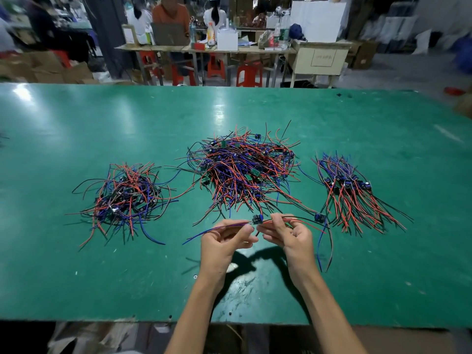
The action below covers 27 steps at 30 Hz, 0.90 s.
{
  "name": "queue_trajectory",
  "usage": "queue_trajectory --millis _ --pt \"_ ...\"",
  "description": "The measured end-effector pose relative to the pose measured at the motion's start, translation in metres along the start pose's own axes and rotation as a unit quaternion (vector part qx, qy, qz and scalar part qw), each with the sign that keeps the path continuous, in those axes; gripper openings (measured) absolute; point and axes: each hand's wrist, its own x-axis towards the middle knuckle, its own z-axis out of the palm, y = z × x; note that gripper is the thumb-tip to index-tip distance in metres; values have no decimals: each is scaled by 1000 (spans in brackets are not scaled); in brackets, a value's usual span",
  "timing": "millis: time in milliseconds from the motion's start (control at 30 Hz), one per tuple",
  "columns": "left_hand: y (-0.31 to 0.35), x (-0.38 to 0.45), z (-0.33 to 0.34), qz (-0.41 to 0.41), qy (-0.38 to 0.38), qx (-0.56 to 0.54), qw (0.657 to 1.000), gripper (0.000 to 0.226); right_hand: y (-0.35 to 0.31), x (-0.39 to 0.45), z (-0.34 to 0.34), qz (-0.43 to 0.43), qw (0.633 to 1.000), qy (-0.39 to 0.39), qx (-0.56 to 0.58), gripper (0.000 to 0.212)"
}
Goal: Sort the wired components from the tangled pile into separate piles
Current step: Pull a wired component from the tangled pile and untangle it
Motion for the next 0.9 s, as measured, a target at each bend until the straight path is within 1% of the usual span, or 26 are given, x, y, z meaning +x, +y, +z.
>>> queue_trajectory --millis 67,133,200,267,333,467,533,600,667,700,767,833,900 --pt "-2 -1 -2 13 -33 22 999 29 -3 1 -4 33 999 6 29 29" --pt "-3 -1 -3 19 -45 34 998 33 -7 3 -9 62 995 10 77 29" --pt "-5 1 0 26 -31 36 999 28 -9 3 -13 83 990 8 111 28" --pt "-6 2 0 27 -15 25 999 24 -11 4 -16 91 989 3 118 21" --pt "-5 4 -1 17 -18 -3 1000 25 -11 4 -19 88 988 -1 125 16" --pt "-1 3 -11 -11 -47 -30 998 50 -10 5 -21 84 987 10 136 13" --pt "1 4 -15 -36 -89 -23 995 61 -10 7 -21 85 986 25 140 13" --pt "1 3 -16 -61 -130 -16 990 63 -10 10 -21 87 986 48 132 14" --pt "2 3 -15 -74 -141 -19 987 57 -10 13 -21 88 989 50 111 11" --pt "2 4 -14 -74 -141 -15 987 51 -9 14 -21 86 991 39 96 10" --pt "4 5 -13 -63 -158 24 985 39 -8 18 -20 75 996 1 52 15" --pt "2 6 -13 -55 -191 70 978 32 -7 21 -18 61 998 -26 -2 18" --pt "1 6 -10 -48 -188 89 977 28 -8 26 -15 35 997 -38 -62 23"
